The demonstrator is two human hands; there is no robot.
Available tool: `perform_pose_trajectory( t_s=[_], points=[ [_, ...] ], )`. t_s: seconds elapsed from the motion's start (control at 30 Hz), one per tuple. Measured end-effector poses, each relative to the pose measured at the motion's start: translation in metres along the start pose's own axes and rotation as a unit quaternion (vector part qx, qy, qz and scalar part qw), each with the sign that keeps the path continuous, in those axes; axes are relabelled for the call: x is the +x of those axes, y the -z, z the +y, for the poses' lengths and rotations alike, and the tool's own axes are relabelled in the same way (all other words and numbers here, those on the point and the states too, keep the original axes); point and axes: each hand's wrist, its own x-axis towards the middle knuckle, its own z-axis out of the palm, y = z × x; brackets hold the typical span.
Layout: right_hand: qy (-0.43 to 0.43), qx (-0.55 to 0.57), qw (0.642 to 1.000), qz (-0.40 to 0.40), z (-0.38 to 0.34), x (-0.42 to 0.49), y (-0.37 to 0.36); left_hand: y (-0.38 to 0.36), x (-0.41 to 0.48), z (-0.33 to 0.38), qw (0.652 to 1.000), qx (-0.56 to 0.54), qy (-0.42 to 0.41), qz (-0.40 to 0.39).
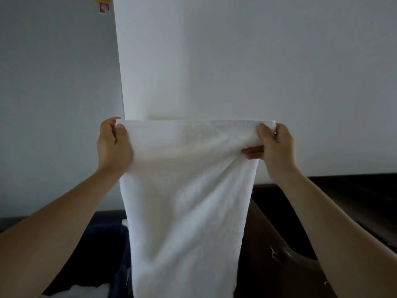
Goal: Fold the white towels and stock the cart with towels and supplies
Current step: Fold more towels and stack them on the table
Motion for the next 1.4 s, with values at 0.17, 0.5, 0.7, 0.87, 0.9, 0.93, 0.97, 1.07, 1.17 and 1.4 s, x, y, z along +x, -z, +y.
perform_pose_trajectory(
  t_s=[0.17, 0.5, 0.7, 0.87, 0.9, 0.93, 0.97, 1.07, 1.17, 1.4],
  points=[
    [-0.010, -0.030, 0.999, -0.011, 0.001, -0.003, -0.007, 0.003, -0.004, -0.008, 0.999, 0.001, 0.028, -0.023],
    [0.009, -0.013, 1.000, 0.012, -0.011, -0.005, 0.002, 0.017, 0.010, -0.003, 0.925, -0.272, 0.224, -0.139],
    [0.009, -0.039, 0.999, 0.019, -0.009, -0.014, -0.002, 0.030, 0.016, -0.022, 0.900, -0.292, 0.245, -0.212],
    [0.006, -0.051, 0.999, 0.012, -0.007, -0.026, -0.016, 0.036, 0.027, -0.041, 0.930, -0.264, 0.198, -0.161],
    [0.012, -0.044, 0.999, 0.030, -0.009, -0.028, -0.018, 0.037, 0.027, -0.044, 0.939, -0.246, 0.183, -0.158],
    [0.022, -0.043, 0.998, 0.044, -0.011, -0.032, -0.020, 0.038, 0.029, -0.046, 0.946, -0.231, 0.168, -0.153],
    [0.031, -0.049, 0.997, 0.046, -0.012, -0.035, -0.022, 0.039, 0.031, -0.047, 0.954, -0.216, 0.152, -0.144],
    [0.041, -0.080, 0.995, 0.033, -0.014, -0.044, -0.025, 0.044, 0.035, -0.043, 0.968, -0.181, 0.109, -0.135],
    [0.071, -0.062, 0.987, 0.130, -0.021, -0.046, -0.027, 0.042, 0.039, -0.030, 0.963, -0.215, 0.078, -0.143],
    [0.080, -0.095, 0.982, 0.140, -0.029, -0.054, -0.025, 0.042, 0.037, -0.029, 0.965, -0.184, 0.100, -0.159]
  ],
)
